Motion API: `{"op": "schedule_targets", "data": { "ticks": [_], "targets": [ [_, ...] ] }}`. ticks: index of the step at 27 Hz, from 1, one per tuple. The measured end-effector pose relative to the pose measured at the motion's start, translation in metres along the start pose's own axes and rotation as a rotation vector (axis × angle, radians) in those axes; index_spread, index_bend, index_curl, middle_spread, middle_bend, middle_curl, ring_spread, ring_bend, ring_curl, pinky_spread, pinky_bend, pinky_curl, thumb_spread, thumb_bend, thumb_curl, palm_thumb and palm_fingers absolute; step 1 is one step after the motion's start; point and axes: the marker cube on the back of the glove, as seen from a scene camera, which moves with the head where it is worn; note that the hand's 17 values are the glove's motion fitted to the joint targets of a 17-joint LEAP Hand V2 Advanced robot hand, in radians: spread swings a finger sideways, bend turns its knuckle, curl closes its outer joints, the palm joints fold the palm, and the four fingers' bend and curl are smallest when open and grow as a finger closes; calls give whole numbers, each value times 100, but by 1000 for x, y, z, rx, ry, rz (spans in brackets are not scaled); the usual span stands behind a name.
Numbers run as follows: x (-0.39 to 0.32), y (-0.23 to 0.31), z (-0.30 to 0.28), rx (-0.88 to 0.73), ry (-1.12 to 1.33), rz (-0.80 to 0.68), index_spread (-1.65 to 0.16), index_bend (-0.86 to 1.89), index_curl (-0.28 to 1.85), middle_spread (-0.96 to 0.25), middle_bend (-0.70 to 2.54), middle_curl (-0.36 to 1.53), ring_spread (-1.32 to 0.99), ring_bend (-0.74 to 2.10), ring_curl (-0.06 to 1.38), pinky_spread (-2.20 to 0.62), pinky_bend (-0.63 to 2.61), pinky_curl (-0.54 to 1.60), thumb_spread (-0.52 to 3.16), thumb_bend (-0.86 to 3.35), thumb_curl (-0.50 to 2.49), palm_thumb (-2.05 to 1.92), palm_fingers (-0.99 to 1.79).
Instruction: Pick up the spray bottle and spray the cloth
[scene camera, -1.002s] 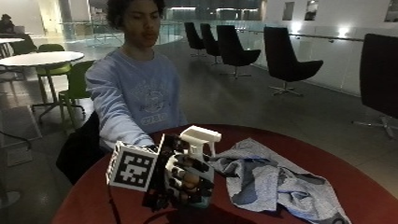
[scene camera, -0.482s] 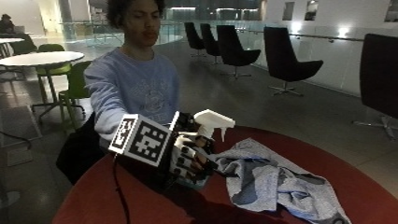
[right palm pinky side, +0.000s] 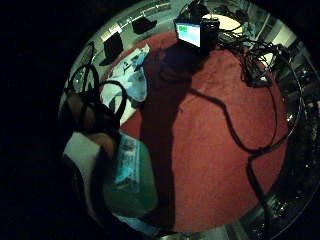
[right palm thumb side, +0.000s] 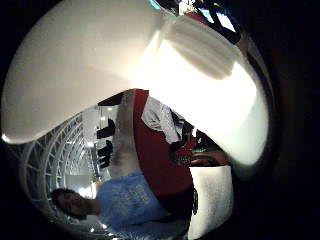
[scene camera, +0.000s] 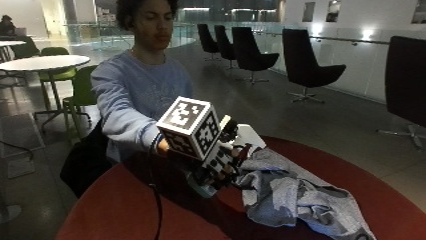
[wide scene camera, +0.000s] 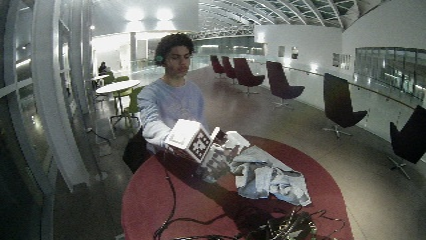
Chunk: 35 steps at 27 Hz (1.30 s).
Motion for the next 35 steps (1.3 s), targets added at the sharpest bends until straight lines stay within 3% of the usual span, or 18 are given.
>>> {"op": "schedule_targets", "data": {
  "ticks": [13,35],
  "targets": [
    [-16,-12,12,-188,176,40,-25,13,32,-7,28,45,-8,60,40,-6,41,38,84,-3,57,89,117],
    [-28,-15,7,-197,156,15,-25,13,33,-7,28,45,-9,60,40,-6,42,38,85,-3,58,88,118]
  ]
}}
